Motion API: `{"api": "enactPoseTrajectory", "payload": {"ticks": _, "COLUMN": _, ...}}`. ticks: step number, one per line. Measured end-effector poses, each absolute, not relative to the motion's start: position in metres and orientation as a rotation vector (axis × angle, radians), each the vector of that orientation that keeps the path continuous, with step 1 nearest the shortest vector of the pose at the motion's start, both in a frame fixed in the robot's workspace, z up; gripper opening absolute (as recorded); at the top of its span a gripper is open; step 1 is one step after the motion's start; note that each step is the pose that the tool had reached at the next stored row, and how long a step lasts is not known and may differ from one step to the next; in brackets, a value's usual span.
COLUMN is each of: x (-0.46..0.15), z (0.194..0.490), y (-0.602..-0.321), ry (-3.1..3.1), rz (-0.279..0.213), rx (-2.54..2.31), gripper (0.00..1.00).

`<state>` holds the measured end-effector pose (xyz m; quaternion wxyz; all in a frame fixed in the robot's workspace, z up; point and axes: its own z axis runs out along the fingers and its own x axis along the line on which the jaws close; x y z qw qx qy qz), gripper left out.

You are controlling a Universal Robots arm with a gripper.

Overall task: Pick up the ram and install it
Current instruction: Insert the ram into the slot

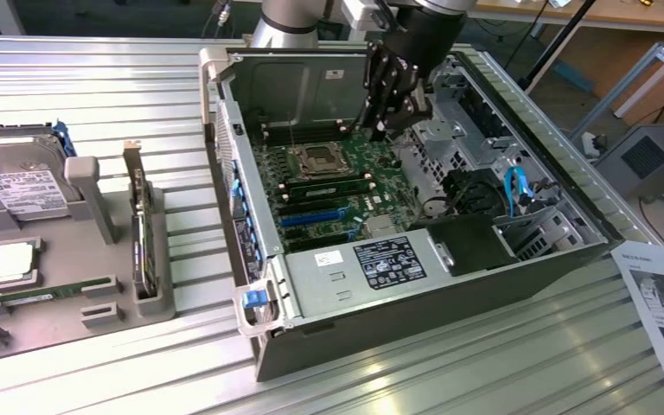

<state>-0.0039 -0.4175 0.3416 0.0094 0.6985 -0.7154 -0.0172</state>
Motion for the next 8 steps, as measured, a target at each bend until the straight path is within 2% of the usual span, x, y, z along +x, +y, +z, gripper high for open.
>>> {"api": "enactPoseTrajectory", "payload": {"ticks": 8, "x": -0.0039, "z": 0.3445, "y": -0.4175, "ry": -2.234, "rz": -0.054, "rx": 2.181, "gripper": 0.32}}
